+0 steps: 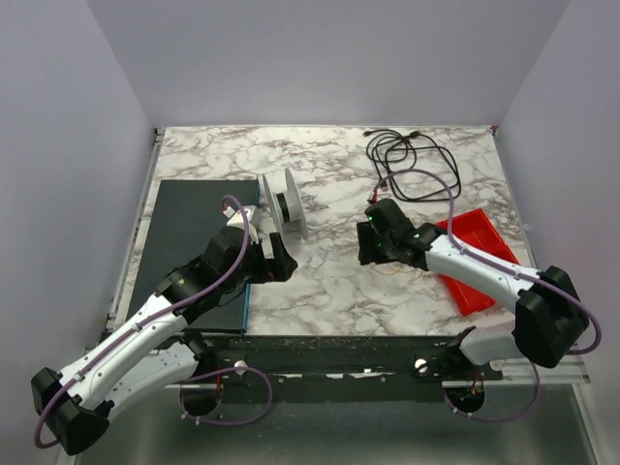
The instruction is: Wrap the cables
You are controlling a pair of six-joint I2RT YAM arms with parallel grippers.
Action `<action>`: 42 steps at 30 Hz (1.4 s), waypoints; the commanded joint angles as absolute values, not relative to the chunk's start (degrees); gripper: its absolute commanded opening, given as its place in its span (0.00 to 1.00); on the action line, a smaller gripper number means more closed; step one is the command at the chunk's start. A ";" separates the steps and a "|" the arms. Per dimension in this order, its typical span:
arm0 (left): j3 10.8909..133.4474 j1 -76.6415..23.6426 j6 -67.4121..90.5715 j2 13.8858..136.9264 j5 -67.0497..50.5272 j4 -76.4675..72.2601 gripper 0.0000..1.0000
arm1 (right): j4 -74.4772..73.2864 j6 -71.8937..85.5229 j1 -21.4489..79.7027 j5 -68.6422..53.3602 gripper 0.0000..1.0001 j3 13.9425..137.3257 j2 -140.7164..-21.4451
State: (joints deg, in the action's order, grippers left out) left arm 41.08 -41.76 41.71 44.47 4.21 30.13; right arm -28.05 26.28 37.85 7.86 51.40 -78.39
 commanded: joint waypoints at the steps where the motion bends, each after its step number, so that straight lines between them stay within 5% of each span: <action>1: 42.09 -42.01 41.90 44.30 5.49 32.29 0.99 | -25.36 23.33 44.64 20.27 0.61 55.32 -83.12; 19: 42.37 -41.92 43.03 41.62 9.59 36.38 0.99 | -28.46 21.58 49.42 30.32 0.59 61.37 -97.18; 34: 42.71 -41.95 43.74 42.05 9.93 36.99 0.99 | -31.07 23.26 48.90 26.45 0.34 62.11 -99.17; 39: 42.71 -41.92 43.57 41.72 9.88 36.83 0.99 | -32.86 23.68 47.43 22.50 0.03 63.94 -97.28; 42: 42.30 -41.93 43.17 41.15 9.50 35.36 0.99 | -33.13 24.78 46.66 18.47 0.01 65.85 -94.03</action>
State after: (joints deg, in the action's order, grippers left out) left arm 41.63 -41.76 43.16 42.26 8.54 36.16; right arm -31.40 23.00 47.81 24.10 62.28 -98.54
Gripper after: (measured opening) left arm 0.984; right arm 0.023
